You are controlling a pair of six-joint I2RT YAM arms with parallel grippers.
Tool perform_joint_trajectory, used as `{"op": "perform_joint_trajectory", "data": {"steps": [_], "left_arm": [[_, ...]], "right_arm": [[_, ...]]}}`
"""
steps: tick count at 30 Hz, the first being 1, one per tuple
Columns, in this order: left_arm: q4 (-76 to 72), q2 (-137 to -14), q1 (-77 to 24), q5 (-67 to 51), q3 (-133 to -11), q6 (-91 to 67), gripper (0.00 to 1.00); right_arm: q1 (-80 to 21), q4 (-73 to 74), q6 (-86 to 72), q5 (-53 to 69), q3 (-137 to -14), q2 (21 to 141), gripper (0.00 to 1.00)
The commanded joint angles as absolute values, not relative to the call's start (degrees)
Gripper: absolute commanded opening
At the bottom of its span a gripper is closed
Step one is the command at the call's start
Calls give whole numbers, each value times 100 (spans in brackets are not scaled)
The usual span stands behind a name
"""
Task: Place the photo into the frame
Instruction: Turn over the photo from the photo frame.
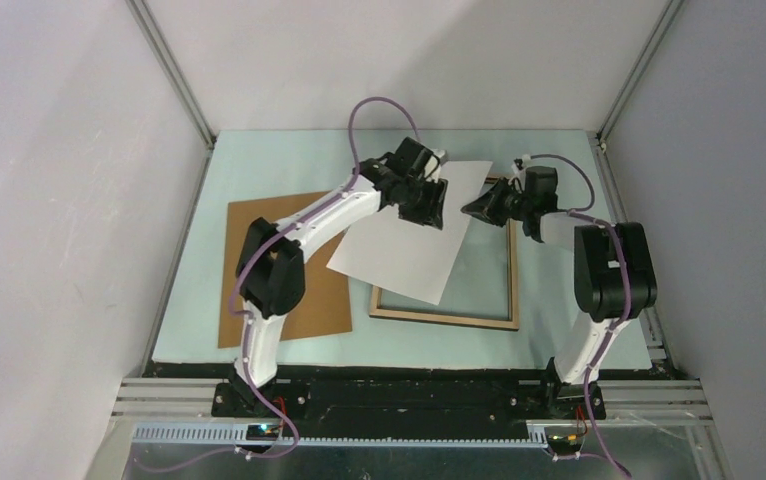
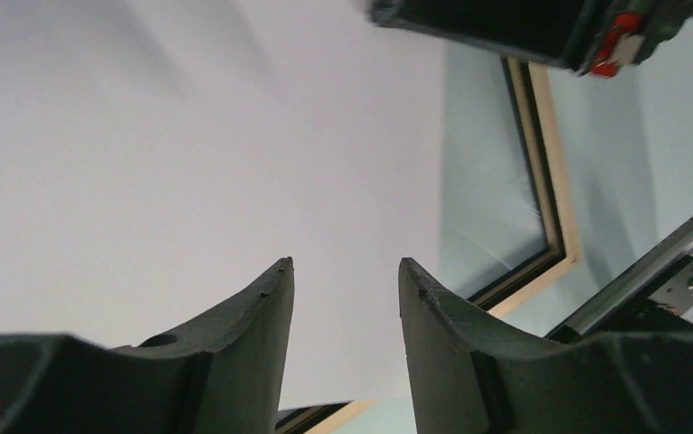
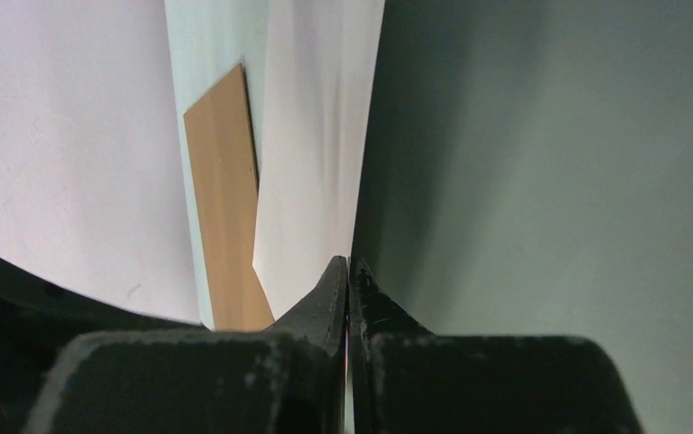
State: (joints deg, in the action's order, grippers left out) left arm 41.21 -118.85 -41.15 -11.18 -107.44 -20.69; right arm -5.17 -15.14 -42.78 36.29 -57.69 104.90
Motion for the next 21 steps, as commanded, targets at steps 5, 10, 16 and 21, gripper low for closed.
{"op": "perform_joint_trajectory", "data": {"steps": [5, 10, 16, 21], "left_arm": [[4040, -10636, -3654, -835, -10274, -713, 52], [4043, -10277, -3560, -626, -9849, -271, 52], [4042, -9874, -3397, -570, -9504, -54, 58], [4037, -9650, -3349, -448, -9326, 136, 63]], "right_arm": [[23, 215, -2679, 4690, -6154, 9889, 0], [582, 1793, -1394, 4903, -6170, 9798, 0], [1105, 2951, -149, 4867, -6421, 9829, 0], [1163, 3103, -20, 4852, -6744, 10109, 0]]}}
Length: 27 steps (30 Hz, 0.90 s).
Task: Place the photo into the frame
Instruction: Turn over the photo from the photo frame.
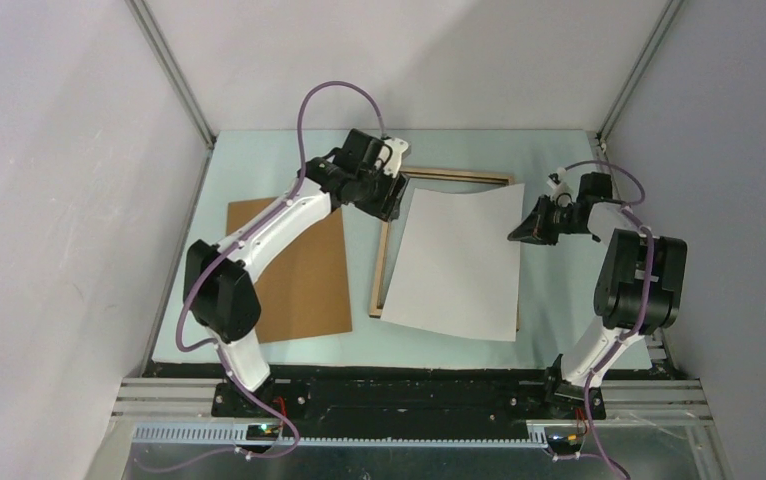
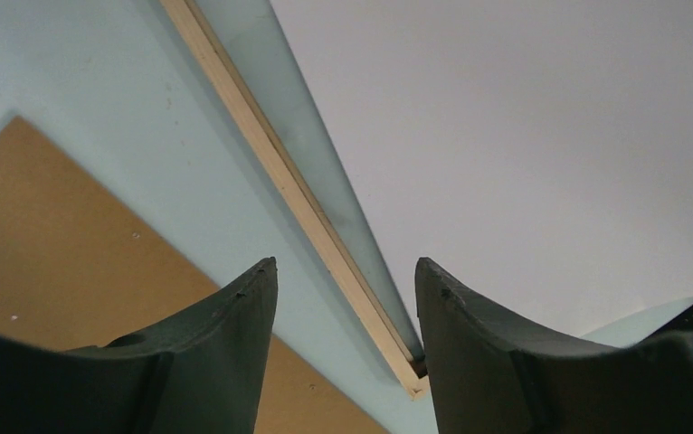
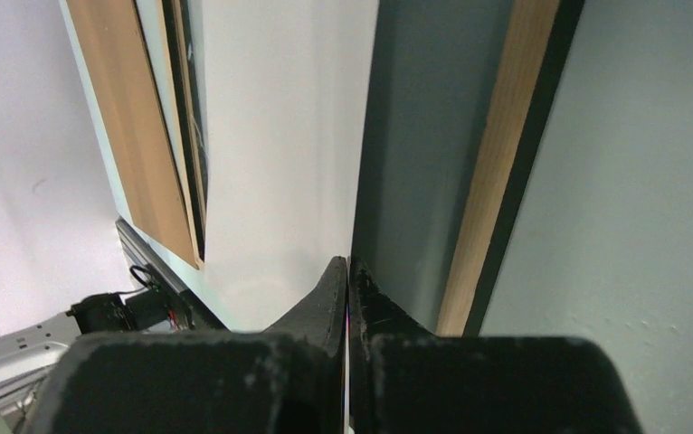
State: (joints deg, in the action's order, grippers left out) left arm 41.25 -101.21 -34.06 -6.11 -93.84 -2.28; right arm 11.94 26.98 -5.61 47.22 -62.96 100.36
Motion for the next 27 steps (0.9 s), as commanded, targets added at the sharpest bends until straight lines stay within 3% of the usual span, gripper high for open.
{"op": "perform_joint_trajectory", "data": {"steps": [1, 18, 27], "left_arm": [[4035, -9604, -3340, -413, -9312, 152, 64], [3996, -9490, -3135, -438, -9160, 118, 72], [3988, -9439, -3063, -513, -9138, 97, 73]], "right_arm": [[1157, 3079, -16, 4865, -6854, 10218, 0], [809, 1770, -924, 4891, -7303, 10861, 0], [584, 1905, -757, 4691, -7704, 11183, 0]]}}
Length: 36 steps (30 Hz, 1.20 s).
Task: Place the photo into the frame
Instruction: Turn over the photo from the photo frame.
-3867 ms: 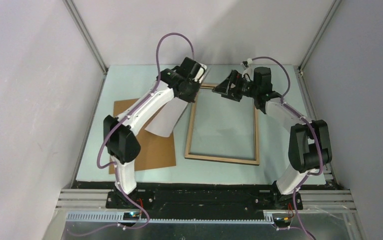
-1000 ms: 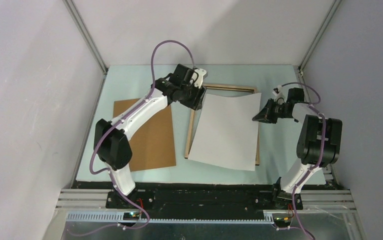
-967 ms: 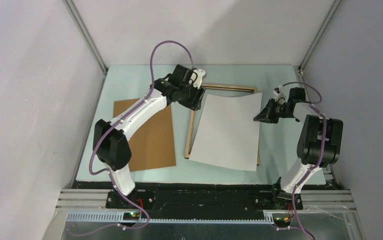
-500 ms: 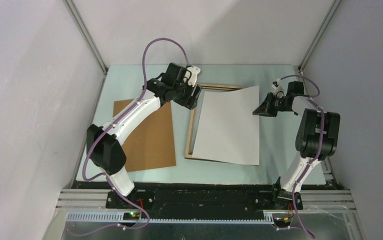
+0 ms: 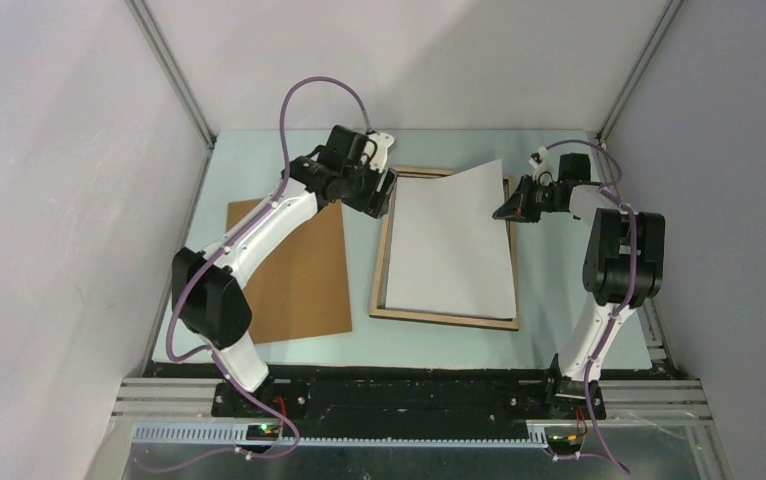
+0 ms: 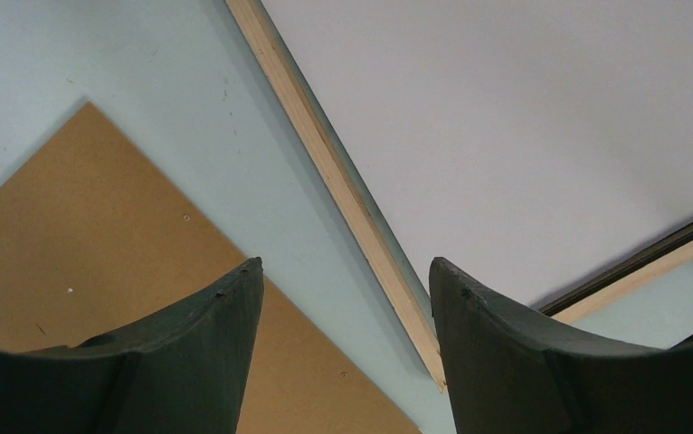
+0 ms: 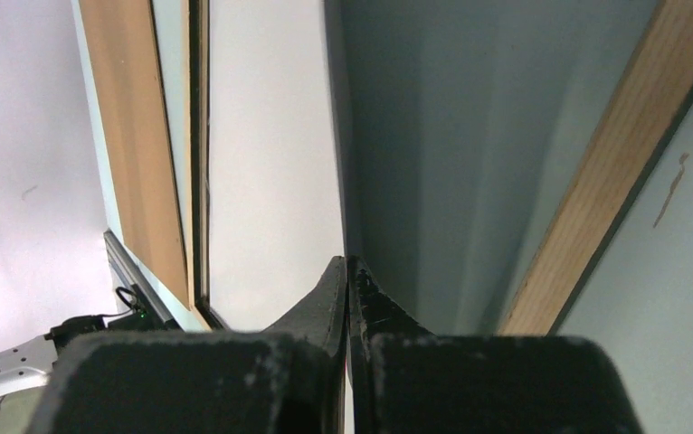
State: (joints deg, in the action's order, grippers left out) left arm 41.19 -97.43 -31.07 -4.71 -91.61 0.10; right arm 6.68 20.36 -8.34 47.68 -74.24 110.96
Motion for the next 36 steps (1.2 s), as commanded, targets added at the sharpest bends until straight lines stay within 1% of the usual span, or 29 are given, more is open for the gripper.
{"op": "perform_joint_trajectory", "data": {"steps": [1, 9, 16, 22, 36], "left_arm": [[3985, -9422, -3055, -507, -9131, 92, 73], [3974, -9374, -3002, -519, -9116, 68, 74], [3974, -9332, -2989, -523, -9099, 60, 74], [3975, -9328, -2988, -543, -9086, 44, 74], [3981, -9352, -2988, -553, -9088, 77, 74]], "right_arm": [[581, 1909, -756, 4684, -7709, 11194, 0], [605, 1567, -982, 4619, -7452, 11061, 0], [813, 919, -1453, 4604, -6913, 10758, 0], [854, 693, -1546, 4691, -6547, 10557, 0], [735, -404, -1863, 4848, -6258, 10501, 0]]}}
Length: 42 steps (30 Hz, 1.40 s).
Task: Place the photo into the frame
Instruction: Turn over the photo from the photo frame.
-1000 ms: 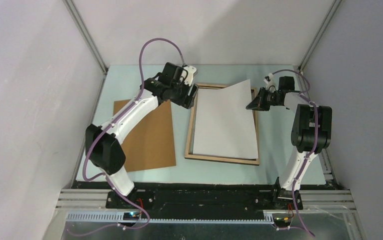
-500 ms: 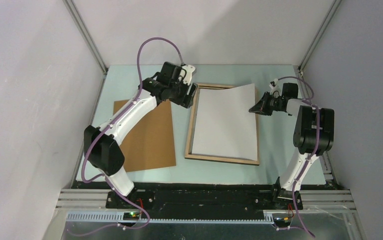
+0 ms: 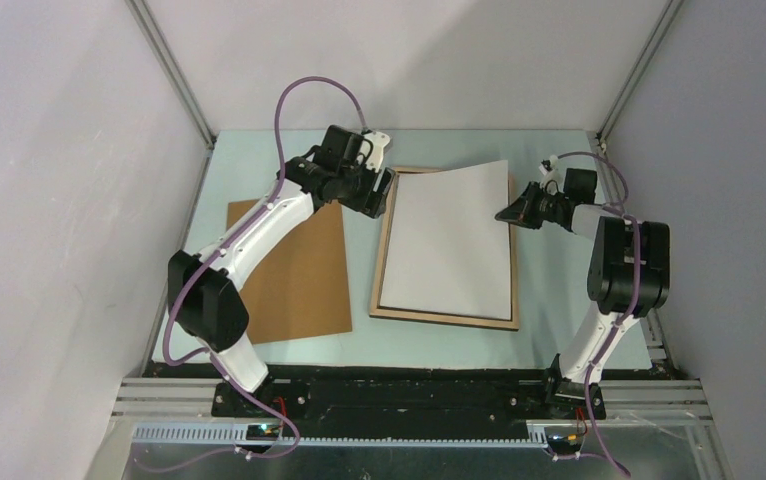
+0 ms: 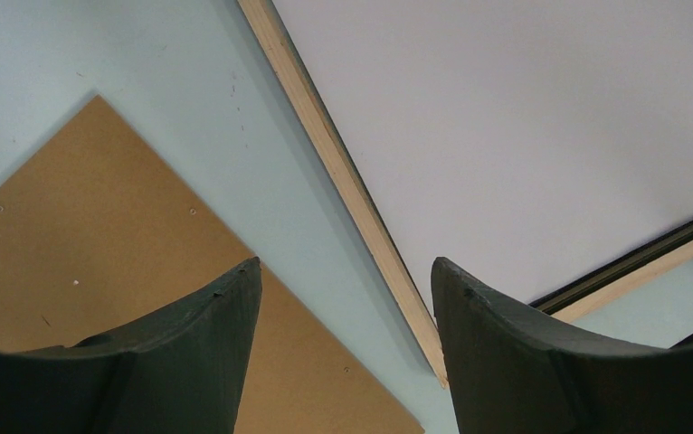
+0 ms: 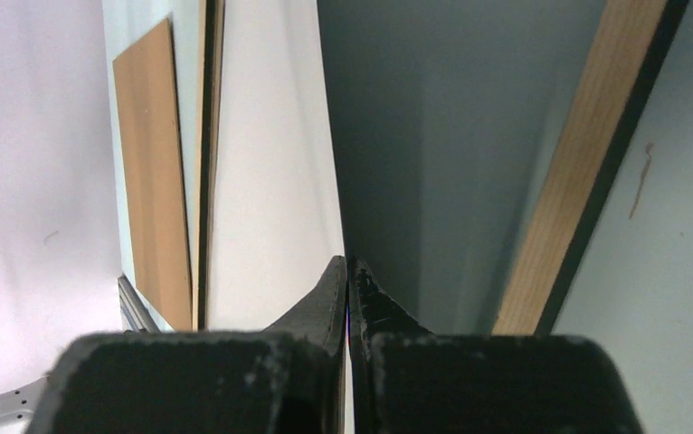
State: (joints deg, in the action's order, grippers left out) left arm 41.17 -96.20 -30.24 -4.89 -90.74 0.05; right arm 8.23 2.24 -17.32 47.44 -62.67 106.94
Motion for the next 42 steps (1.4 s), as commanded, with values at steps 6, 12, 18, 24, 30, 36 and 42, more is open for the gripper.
{"op": "perform_joint_trajectory", "data": {"steps": [6, 12, 18, 24, 30, 36, 42], "left_arm": [[3978, -9340, -2986, -576, -9079, 88, 74], [3973, -9338, -2988, -600, -9070, 81, 74], [3977, -9317, -2979, -611, -9059, 84, 74], [3976, -9325, -2984, -645, -9057, 88, 74], [3976, -9335, -2976, -657, -9046, 88, 74], [3973, -9357, -2984, -689, -9044, 88, 74], [3973, -9356, -2983, -720, -9029, 96, 74]], "right_arm": [[647, -249, -1672, 4825, -6330, 10571, 0], [659, -174, -1622, 4708, -6330, 10603, 0], [674, -63, -1522, 4551, -6335, 10576, 0], [703, 226, -1414, 4427, -6448, 10627, 0], [699, 277, -1416, 4288, -6489, 10633, 0], [663, 366, -1387, 4153, -6576, 10666, 5], [580, 543, -1306, 4084, -6765, 10762, 11]]}}
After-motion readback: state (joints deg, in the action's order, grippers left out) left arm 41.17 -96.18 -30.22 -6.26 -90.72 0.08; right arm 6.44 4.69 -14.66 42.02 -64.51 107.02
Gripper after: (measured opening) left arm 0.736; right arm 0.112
